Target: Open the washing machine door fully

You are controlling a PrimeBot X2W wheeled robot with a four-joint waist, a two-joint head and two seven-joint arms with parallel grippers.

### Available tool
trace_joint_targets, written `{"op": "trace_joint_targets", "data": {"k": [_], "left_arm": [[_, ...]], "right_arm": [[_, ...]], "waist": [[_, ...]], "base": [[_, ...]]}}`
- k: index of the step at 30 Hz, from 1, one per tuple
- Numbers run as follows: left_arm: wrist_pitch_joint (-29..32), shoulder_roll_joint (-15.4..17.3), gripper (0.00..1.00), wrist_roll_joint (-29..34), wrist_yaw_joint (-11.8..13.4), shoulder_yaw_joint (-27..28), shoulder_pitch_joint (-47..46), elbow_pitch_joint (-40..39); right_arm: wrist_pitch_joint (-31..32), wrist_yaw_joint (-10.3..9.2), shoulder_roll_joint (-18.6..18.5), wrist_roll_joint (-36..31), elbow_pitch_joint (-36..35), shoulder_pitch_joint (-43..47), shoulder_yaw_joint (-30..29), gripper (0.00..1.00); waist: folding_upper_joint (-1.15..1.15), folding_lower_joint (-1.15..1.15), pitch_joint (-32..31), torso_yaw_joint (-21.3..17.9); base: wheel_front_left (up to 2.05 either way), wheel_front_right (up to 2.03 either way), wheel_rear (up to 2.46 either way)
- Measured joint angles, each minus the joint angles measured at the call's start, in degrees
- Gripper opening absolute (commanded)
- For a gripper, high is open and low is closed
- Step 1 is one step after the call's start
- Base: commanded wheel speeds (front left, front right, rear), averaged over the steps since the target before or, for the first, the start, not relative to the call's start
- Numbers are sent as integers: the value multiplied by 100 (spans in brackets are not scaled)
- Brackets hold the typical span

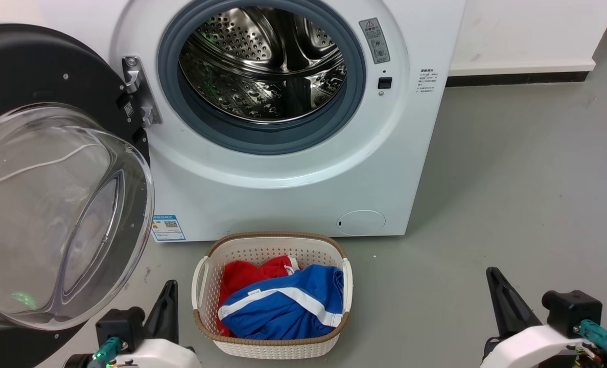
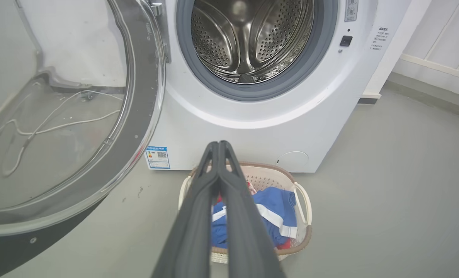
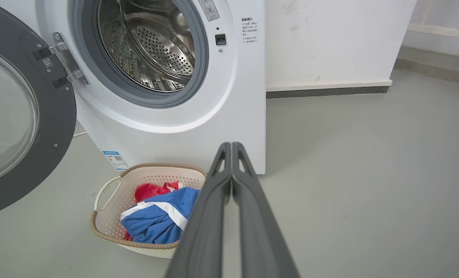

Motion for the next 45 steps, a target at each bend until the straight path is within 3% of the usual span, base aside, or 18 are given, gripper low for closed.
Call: {"op": "trace_joint_targets", "data": {"k": [31, 45], "left_arm": [[621, -632, 0, -2470, -909, 1031, -185, 316], [839, -873, 0, -3298, -1216, 1393, -265, 388]], "right_arm": [[281, 0, -1, 3297, 372, -330, -218, 0], [380, 0, -2, 4404, 508, -456, -301, 0]], "waist": [[0, 0, 47, 35], [0, 0, 67, 50]], "base": [[0, 0, 0], [0, 0, 0]]}}
